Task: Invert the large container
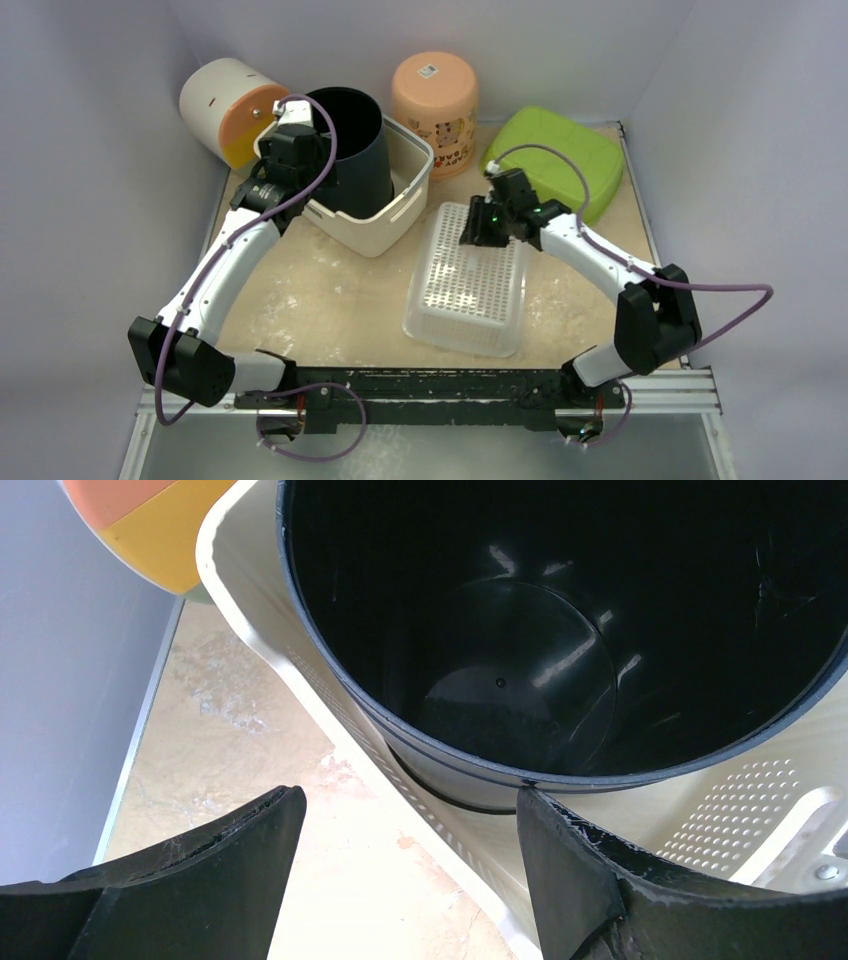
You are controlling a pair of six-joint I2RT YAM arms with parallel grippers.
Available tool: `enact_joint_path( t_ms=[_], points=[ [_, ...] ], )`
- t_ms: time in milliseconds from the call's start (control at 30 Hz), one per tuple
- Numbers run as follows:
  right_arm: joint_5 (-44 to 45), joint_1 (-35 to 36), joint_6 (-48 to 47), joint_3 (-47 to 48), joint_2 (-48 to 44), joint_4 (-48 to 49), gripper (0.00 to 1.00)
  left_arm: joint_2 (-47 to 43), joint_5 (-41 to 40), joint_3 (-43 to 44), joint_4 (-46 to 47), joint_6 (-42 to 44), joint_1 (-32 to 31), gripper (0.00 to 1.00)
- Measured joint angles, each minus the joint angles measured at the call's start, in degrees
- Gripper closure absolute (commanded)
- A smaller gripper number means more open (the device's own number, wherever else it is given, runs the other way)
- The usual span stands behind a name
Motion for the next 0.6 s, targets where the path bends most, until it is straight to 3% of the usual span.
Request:
enact_joint_path(
  t_ms=[233, 600],
  points=[
    [1.8, -18.4, 0.3, -2.4, -1.0, 6.3, 0.53, 0.0, 0.5, 0.0, 0.0, -0.1, 0.0, 0.22],
    [6.9, -28.6, 0.7, -6.0, -4.1, 8.6, 0.56, 0.0, 0.7, 0.0, 0.0, -0.1, 0.0, 0.22]
  ],
)
